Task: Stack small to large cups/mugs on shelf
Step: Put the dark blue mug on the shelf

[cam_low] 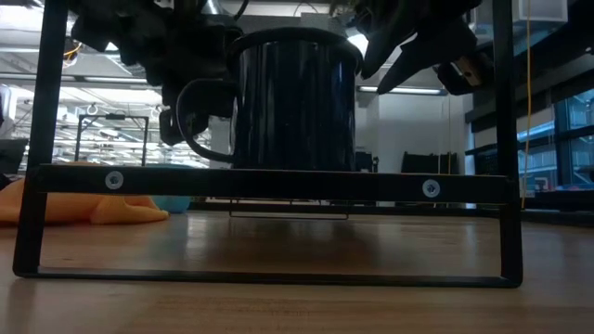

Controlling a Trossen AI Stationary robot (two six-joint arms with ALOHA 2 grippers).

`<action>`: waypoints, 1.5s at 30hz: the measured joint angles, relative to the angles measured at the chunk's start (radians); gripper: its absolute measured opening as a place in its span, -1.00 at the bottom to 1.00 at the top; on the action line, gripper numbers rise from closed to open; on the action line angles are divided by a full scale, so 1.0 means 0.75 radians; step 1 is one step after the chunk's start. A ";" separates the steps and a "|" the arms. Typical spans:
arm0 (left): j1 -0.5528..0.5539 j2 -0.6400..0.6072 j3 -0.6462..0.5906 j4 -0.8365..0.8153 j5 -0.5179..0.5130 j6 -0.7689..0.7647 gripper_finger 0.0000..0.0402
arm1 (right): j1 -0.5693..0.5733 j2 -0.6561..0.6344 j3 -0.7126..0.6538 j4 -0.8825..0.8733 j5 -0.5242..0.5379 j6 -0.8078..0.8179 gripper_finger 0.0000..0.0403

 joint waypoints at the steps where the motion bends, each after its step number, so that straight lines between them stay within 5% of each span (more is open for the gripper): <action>1: 0.005 0.000 0.000 0.000 0.001 0.001 -0.65 | -0.005 0.000 0.000 -0.001 -0.001 -0.005 -0.62; 45: 0.102 0.000 0.001 -0.035 0.068 0.070 -0.65 | -0.066 0.000 0.000 -0.041 0.002 -0.067 -0.62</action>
